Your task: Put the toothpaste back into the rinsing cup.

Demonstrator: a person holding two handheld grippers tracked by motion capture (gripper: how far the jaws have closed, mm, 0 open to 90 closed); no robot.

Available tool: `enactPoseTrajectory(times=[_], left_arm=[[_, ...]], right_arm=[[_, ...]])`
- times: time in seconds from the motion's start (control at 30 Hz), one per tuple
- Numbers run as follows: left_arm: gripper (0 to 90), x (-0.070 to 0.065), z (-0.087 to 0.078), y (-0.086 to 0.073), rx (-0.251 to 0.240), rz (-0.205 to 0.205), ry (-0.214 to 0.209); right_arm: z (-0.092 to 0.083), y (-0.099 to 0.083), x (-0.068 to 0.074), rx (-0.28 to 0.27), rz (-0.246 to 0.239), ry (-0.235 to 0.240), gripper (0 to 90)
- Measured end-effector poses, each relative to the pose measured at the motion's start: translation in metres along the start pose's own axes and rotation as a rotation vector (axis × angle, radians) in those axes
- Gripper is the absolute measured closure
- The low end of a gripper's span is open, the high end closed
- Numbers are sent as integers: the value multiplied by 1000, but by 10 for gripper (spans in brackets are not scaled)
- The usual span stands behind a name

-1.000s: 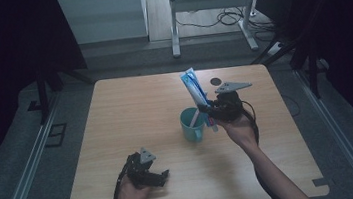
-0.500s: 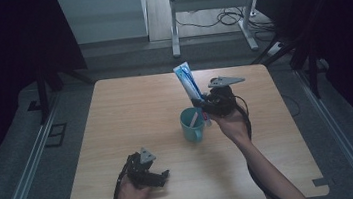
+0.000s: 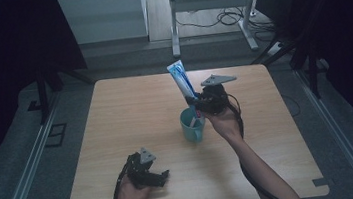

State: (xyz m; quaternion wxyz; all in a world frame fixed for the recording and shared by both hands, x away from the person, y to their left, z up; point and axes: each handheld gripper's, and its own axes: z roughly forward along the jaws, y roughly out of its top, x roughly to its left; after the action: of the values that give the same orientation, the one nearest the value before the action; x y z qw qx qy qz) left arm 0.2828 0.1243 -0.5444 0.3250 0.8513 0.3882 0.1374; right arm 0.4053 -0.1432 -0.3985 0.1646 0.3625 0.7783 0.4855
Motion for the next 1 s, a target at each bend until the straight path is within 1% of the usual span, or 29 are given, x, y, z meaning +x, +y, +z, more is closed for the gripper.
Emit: enactPoseTrajectory(times=[0.4,0.63,1.0], left_arm=[[3,0,0,0,3,-1,-1],[3,0,0,0,2,1,-2],[3,0,0,0,1,2,-3]], right_arm=[[15,-9,0,-16,12,-2,709],[22,-16,2,-15,3,-5,708],[32,-30,4,-18,2,-10,707]])
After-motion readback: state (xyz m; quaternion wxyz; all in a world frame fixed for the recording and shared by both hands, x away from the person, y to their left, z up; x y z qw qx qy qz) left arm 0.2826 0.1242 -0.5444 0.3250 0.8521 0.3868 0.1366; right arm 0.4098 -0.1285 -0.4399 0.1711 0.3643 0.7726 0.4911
